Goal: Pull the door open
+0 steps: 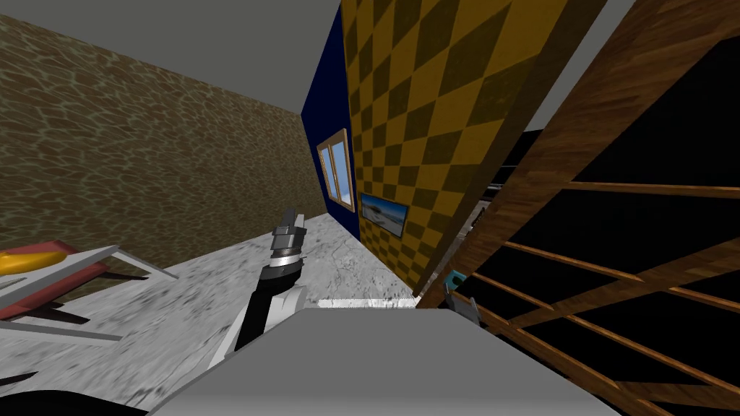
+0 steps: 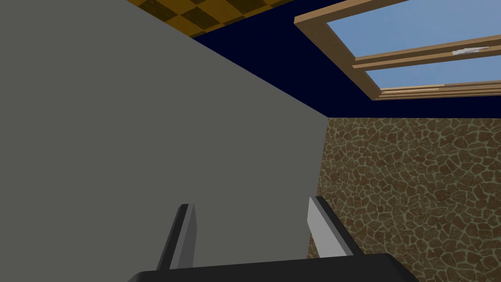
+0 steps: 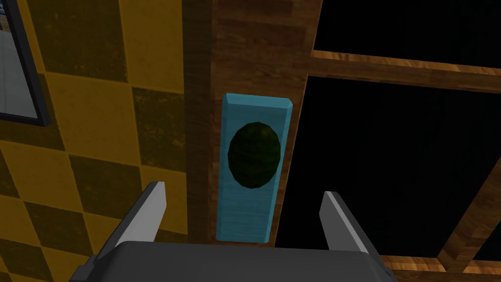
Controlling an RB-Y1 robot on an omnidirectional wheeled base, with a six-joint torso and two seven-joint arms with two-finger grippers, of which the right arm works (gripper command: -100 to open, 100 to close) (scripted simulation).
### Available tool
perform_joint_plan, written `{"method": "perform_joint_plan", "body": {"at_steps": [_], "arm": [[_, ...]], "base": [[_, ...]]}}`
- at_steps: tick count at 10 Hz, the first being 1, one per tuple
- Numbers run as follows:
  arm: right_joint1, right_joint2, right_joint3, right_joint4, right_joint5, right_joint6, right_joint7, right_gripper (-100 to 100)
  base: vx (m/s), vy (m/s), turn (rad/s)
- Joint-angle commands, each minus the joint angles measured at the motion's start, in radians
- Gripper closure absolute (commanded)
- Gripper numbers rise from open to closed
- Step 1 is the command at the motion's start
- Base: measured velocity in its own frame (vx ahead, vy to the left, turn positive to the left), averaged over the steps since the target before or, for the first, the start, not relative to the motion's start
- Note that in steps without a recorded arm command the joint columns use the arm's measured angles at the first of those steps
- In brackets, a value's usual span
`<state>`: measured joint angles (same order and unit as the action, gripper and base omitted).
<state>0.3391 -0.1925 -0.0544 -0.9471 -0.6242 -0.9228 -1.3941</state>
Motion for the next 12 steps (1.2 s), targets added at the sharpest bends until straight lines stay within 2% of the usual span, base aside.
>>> {"method": "perform_joint_plan", "body": {"at_steps": [1, 3, 5, 6, 7, 8, 12], "arm": [[0.001, -0.025, -0.001, 0.018, -0.003, -0.005, -0.031, -100], [0.003, -0.053, -0.002, 0.04, -0.005, -0.014, -0.063, -100], [0.006, -0.094, -0.003, 0.073, -0.009, -0.027, -0.114, -100], [0.007, -0.106, -0.003, 0.082, -0.011, -0.03, -0.127, -100], [0.007, -0.096, -0.002, 0.079, -0.009, -0.031, -0.116, -100], [0.007, -0.096, -0.002, 0.079, -0.009, -0.031, -0.116, 100], [0.007, -0.096, -0.002, 0.079, -0.009, -0.031, -0.116, 100]], "base": [[0.093, 0.006, 0.005], [0.087, -0.009, 0.003], [0.151, -0.014, 0.008], [0.158, 0.0, 0.007], [0.065, 0.002, -0.009], [-0.01, -0.001, -0.003], [-0.013, 0.0, 0.008]]}}
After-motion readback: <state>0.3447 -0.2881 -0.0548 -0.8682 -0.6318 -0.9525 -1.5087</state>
